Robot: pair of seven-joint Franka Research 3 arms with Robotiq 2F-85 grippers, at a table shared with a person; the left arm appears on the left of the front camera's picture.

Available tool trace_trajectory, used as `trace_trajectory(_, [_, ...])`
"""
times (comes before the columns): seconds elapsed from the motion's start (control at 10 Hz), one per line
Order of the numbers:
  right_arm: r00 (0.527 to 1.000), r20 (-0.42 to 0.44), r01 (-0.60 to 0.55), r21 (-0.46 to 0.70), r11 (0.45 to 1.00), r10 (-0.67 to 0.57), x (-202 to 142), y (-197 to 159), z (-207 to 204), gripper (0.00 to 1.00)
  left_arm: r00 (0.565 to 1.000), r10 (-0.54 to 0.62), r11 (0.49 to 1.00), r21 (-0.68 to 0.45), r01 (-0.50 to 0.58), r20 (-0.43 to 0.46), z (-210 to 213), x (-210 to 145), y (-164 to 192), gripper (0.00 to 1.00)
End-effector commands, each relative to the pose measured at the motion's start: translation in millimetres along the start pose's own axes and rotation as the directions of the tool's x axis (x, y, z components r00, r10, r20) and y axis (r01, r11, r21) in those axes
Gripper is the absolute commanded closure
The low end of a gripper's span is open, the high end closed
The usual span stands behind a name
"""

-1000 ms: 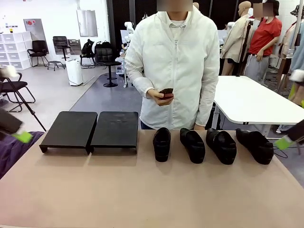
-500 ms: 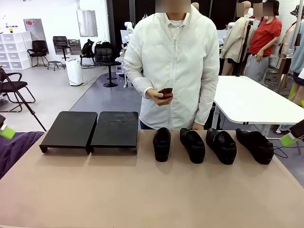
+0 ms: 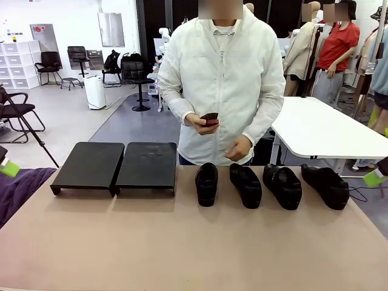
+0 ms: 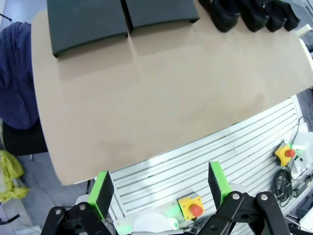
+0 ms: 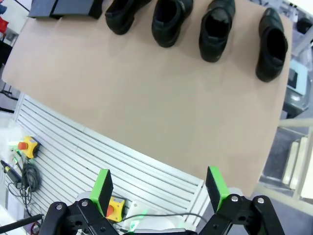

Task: Organize the shoes by placing them on the stand.
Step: Pick up one Shoe and place it in the middle of the table.

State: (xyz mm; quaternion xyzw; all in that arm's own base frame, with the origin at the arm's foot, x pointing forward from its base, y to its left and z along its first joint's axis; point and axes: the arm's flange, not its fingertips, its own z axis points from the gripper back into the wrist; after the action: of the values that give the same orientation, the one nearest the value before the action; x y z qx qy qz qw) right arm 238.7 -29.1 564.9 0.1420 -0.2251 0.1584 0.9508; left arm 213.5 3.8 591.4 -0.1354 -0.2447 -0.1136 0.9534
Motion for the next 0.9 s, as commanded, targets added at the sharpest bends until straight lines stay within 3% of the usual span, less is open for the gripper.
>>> trace_trajectory(0.0, [1.000, 0.001, 0.002, 0.021, 1.000, -0.002, -2.3, -1.4, 0.9, 0.00, 1.000, -0.005, 1.000, -0.011, 0.005, 0.000, 1.1, -1.3, -0.4, 0.00])
trace_trajectory(0.8, [1.000, 0.001, 0.002, 0.021, 1.000, -0.002, -2.3, -1.4, 0.9, 0.00, 1.000, -0.005, 1.000, -0.011, 0.005, 0.000, 1.1, -1.3, -0.4, 0.00])
